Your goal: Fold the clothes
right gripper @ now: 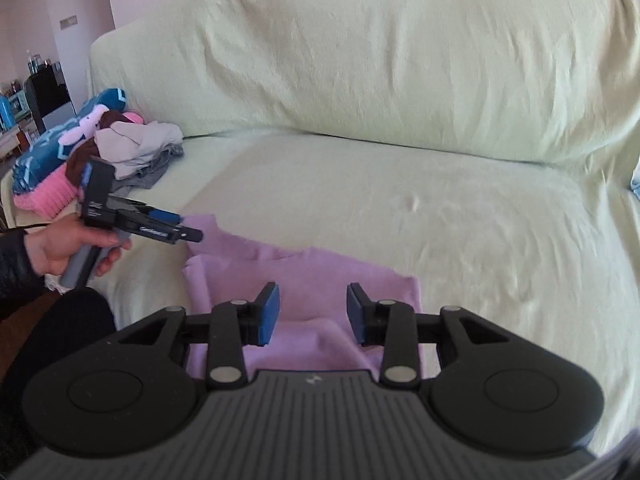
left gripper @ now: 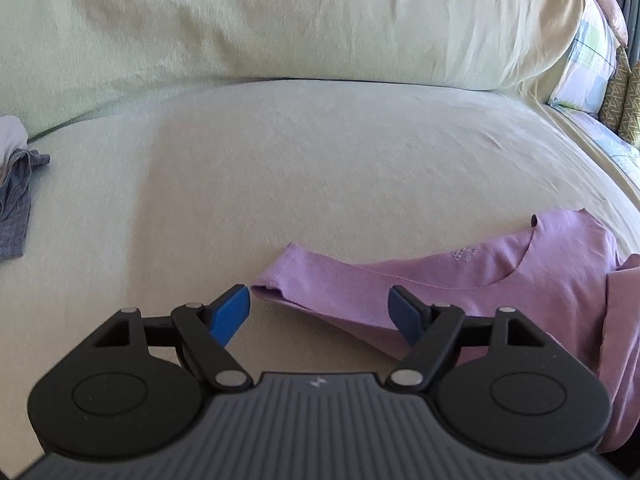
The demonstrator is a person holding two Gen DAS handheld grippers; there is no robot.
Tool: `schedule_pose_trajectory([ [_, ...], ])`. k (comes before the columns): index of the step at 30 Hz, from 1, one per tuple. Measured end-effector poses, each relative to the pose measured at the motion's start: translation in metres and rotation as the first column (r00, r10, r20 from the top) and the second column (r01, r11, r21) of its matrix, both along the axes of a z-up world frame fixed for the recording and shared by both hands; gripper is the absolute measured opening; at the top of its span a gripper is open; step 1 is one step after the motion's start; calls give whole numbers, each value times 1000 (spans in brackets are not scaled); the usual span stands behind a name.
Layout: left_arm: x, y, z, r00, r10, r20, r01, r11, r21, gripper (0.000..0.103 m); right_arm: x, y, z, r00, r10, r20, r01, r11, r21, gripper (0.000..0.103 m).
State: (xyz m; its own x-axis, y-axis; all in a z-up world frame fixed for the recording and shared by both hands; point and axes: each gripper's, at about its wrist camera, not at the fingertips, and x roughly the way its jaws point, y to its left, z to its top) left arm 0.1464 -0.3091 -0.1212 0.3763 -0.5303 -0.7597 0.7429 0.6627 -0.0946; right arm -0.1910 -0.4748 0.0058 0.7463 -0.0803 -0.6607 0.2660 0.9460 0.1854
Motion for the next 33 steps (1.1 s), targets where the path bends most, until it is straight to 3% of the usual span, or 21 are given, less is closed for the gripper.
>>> schedule_pose_trajectory([
  [3,8,3,-4,998,34,-46,-34,999,4,77,34,-30,-26,999,3,-35,-3,1000,-12,38],
  [6,20,5,-9,990,48,-135,-56,997,-53,73,52,-57,-48,998,-9,-64,9,1000,-8,43],
  [8,24,5,-11,985,42,-168,-57,994,-88,65,64,-77,-66,996,-2,-87,4,1000,25,53],
  [10,24,3,-9,986,21,-165,-40,993,-111,37,75,-92,-82,995,16,-104,-10,998,60,57],
  [11,25,0,-9,985,11,-173,-33,992,-125,7,80,-100,-89,993,25,-112,-16,997,77,58],
  [13,24,-5,-7,987,-10,-158,-13,990,-142,0,89,-111,-106,992,54,-115,-39,991,130,58],
  [16,17,-14,-2,993,-63,-99,44,983,-180,0,99,-121,-127,989,115,-92,-92,970,224,58],
  [20,0,-26,17,985,-173,26,173,951,-257,0,107,-114,-136,976,212,-40,-191,935,300,58],
  [21,-2,-28,21,981,-186,47,192,944,-268,0,109,-111,-137,975,220,-40,-198,933,301,50],
  [22,-4,-31,27,979,-194,67,205,939,-275,0,110,-109,-136,973,228,-49,-202,930,307,18],
  [23,-6,-33,31,977,-198,81,213,936,-279,0,111,-106,-136,970,235,-57,-207,929,307,2],
  [24,-6,-35,37,975,-200,93,218,934,-282,0,110,-102,-134,969,241,-60,-214,932,293,2],
  [29,4,-52,65,967,-198,160,238,926,-293,0,106,-91,-99,978,207,3,-206,971,121,2],
  [33,23,-71,83,957,-182,225,246,922,-300,0,101,-94,-58,979,100,176,-71,984,-162,2],
])
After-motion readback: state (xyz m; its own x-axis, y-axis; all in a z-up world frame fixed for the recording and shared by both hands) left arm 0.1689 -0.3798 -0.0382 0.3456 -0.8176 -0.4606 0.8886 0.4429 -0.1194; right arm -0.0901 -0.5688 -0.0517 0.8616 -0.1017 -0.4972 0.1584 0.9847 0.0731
